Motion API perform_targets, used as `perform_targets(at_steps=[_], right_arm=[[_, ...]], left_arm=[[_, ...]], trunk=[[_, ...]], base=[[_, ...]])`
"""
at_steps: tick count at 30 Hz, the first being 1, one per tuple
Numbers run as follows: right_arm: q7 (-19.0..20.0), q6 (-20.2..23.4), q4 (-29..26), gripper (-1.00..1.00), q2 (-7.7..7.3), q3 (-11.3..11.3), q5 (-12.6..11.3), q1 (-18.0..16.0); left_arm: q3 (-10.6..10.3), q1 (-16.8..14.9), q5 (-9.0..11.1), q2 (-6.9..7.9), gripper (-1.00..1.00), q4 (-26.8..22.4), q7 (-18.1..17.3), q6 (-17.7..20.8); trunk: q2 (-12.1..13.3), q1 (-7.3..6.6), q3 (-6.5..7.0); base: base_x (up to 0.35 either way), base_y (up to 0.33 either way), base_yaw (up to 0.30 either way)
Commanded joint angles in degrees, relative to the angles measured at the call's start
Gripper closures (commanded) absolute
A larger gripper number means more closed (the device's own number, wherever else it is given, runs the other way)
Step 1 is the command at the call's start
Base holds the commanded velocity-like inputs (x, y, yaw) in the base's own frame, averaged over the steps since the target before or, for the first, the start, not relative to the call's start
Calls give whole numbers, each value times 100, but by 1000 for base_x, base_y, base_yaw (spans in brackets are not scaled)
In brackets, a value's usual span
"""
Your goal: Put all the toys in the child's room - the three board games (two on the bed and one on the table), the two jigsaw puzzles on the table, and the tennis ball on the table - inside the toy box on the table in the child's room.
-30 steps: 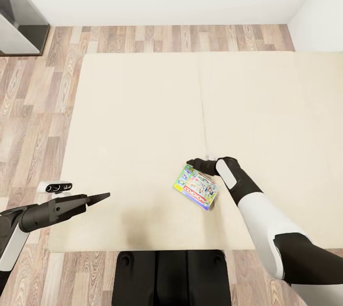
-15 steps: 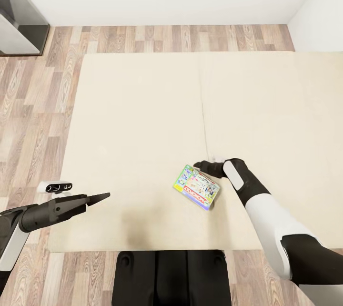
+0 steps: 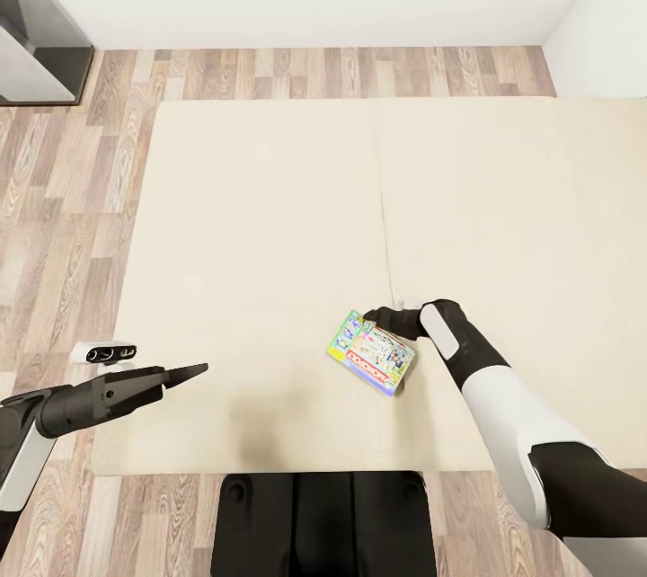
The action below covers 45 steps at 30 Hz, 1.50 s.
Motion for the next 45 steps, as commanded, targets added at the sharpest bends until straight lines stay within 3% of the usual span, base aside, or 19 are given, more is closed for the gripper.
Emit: perform_targets(at_steps=[1,16,28,34,45], right_arm=[[-18,21,-5,-100,0,11,-23,-2],[-13,61,34,-100,-9,0,-38,-3],[13,456,321,-100,-13,13,-20,6],[17,460,456,-100,-17,457,-10,6],[365,465,743,-100,14,608,-4,6]], left_arm=[[-1,-1,-1,2,-100,-2,-20,61],[-6,-1,-1,2,-100,-2,-20,61],[-6,-1,-2,2,-100,-2,-20,61],[-5,-1,-5,2,-100,-2,-20,61],[-9,-1,-1,2,-100,-2,-20,58]], trunk=[[-9,3,-6],[-9,3,-6],[-9,3,-6],[-9,3,-6],[-9,3,-6]], base=[[0,0,0],[0,0,0],[0,0,0],[0,0,0],[0,0,0]])
